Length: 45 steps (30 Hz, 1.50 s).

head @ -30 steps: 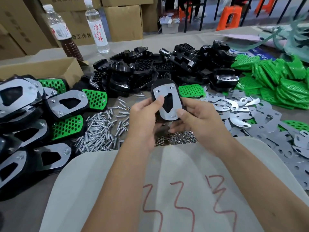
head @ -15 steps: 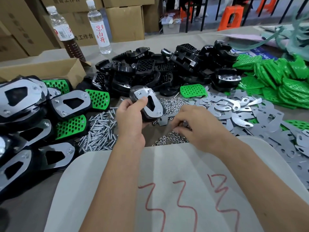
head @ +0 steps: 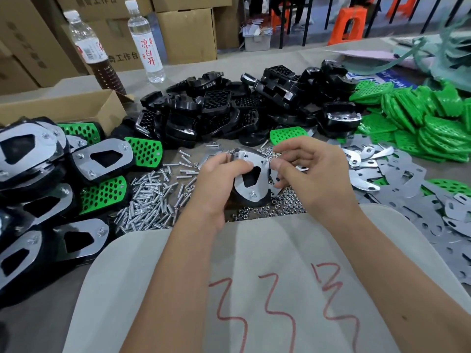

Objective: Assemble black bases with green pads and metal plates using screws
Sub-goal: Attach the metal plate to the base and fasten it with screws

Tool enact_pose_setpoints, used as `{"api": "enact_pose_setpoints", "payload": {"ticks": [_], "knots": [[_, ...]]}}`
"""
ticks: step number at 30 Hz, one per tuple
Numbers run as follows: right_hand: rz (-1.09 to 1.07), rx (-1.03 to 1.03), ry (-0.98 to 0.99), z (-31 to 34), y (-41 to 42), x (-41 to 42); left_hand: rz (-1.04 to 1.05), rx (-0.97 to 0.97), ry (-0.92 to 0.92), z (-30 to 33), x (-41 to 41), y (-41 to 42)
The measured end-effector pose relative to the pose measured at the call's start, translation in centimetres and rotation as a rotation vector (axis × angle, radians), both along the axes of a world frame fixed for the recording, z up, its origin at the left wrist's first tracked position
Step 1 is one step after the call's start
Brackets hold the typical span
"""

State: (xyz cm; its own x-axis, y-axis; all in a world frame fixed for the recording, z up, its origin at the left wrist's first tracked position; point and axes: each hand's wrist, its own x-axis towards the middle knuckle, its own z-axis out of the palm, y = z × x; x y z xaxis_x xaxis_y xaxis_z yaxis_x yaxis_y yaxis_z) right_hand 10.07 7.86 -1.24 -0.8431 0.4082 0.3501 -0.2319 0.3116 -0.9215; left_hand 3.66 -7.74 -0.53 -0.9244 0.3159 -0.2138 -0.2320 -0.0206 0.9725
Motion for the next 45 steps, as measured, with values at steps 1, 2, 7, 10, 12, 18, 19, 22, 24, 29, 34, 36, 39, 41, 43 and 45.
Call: {"api": "enact_pose_setpoints", "payload": {"ticks": [1, 2, 7, 10, 12, 18, 19, 22, 24, 29, 34, 36, 39, 41, 43, 45], "knots": [[-0.018, 0.02, -0.012, -0.1, 0.0, 0.0, -0.005, -0.01, 0.005, 0.0, 0.1, 0.0], [-0.038, 0.036, -0.021, -0.2, -0.1, 0.0, -0.006, -0.021, 0.008, 0.0, 0.1, 0.0], [-0.097, 0.054, 0.025, -0.4, -0.4, -0.1, -0.025, -0.032, 0.003, 0.1, 0.0, 0.0], [-0.061, 0.113, 0.029, -0.6, -0.4, -0.3, -0.028, -0.015, -0.008, 0.1, 0.0, -0.1], [-0.035, 0.158, 0.062, -0.6, -0.5, -0.4, -0.032, -0.001, -0.009, 0.2, 0.1, -0.1], [-0.081, 0.13, 0.128, -0.6, -0.7, -0.5, -0.018, -0.014, 0.034, 0.1, 0.2, 0.1], [-0.075, 0.118, 0.112, -0.5, -0.8, -0.5, -0.015, -0.015, 0.04, 0.0, 0.2, 0.2], [-0.042, 0.145, 0.099, -0.6, -0.6, -0.7, -0.014, -0.023, 0.062, 0.0, 0.2, 0.2], [-0.027, 0.136, 0.093, -0.6, -0.5, -0.7, -0.012, -0.009, 0.069, 0.0, 0.2, 0.2], [0.046, -0.103, 0.042, -0.5, 0.0, -0.7, -0.011, 0.025, 0.037, -0.1, 0.3, 0.1], [0.117, -0.188, 0.057, -0.4, 0.2, -0.8, -0.025, 0.111, -0.028, 0.6, 0.8, 0.2], [0.114, -0.203, 0.068, -0.4, 0.2, -0.8, -0.035, 0.13, -0.042, 0.6, 1.0, 0.3], [0.119, -0.203, 0.066, -0.4, 0.3, -0.9, -0.023, 0.134, -0.017, 0.4, 1.1, 0.6], [0.117, -0.21, 0.067, -0.5, 0.4, -0.9, -0.004, 0.132, 0.008, 0.3, 1.1, 0.7], [0.105, -0.207, 0.074, -0.4, 0.4, -0.9, 0.005, 0.134, 0.022, 0.2, 1.1, 0.8], [0.121, -0.189, 0.077, -0.5, 0.4, -0.9, 0.005, 0.134, 0.032, 0.1, 1.1, 0.9]]}}
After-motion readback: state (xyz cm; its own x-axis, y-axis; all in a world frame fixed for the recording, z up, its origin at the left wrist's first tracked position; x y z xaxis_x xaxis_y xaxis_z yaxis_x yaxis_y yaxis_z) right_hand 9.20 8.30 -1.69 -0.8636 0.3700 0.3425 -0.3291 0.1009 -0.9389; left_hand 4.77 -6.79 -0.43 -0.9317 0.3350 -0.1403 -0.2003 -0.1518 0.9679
